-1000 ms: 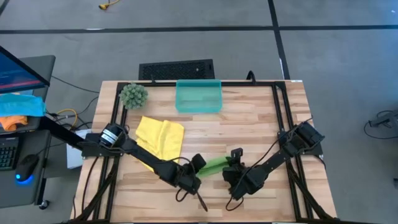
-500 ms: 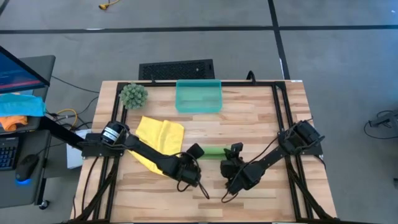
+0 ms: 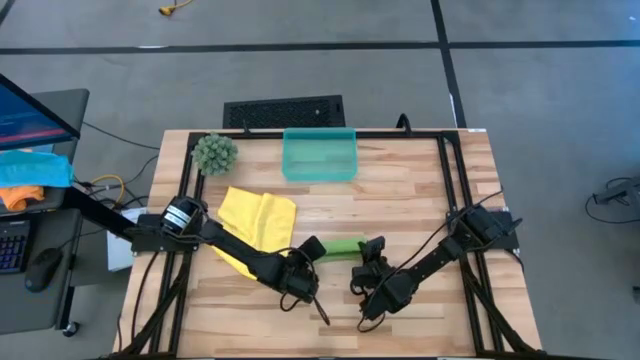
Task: Roll microfiber towels into tight, uniform cylinder then place into a basket
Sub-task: Roll the green microfiber cloth
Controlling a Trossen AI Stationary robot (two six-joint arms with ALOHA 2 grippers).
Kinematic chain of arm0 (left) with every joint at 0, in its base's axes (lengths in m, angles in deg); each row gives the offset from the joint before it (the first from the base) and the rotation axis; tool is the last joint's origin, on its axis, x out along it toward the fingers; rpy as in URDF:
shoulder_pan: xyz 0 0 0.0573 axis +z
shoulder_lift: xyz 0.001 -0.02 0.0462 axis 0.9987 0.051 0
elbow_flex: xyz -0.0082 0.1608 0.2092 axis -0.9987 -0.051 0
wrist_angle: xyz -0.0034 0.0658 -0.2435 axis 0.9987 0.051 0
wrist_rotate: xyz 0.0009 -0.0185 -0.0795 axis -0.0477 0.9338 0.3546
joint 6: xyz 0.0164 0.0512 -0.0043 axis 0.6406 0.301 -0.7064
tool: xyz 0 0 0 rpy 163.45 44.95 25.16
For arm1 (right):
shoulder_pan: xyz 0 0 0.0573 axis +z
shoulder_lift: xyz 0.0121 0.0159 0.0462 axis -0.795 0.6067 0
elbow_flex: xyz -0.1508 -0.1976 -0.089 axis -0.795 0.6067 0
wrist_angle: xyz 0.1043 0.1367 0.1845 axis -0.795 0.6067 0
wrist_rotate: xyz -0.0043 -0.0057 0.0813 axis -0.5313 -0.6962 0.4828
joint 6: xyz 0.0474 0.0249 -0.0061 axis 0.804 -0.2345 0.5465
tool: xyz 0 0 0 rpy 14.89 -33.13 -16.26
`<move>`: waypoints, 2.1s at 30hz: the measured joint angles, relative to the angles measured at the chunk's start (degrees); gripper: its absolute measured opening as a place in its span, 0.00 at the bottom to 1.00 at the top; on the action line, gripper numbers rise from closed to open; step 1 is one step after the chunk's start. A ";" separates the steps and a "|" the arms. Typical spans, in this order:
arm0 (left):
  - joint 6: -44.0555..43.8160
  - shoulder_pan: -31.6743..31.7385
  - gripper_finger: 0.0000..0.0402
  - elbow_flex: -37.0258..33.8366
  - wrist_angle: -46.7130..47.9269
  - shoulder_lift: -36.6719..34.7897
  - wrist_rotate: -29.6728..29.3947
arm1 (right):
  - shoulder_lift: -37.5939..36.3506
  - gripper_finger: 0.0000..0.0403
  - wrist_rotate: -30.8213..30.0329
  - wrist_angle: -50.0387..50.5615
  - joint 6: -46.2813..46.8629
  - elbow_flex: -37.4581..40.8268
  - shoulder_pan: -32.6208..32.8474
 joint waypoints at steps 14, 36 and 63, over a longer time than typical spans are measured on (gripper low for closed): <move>-4.91 -0.16 0.02 0.07 -3.08 -0.35 12.57 | -0.09 0.04 11.73 -1.52 -6.07 -1.01 -2.28; -5.91 0.40 0.02 0.00 -2.55 -0.15 16.02 | 0.15 0.10 27.38 0.53 -10.48 -7.83 -6.73; -6.11 0.40 0.02 -0.04 -2.38 -0.13 16.01 | -0.65 0.33 28.30 14.98 5.55 -11.19 -1.06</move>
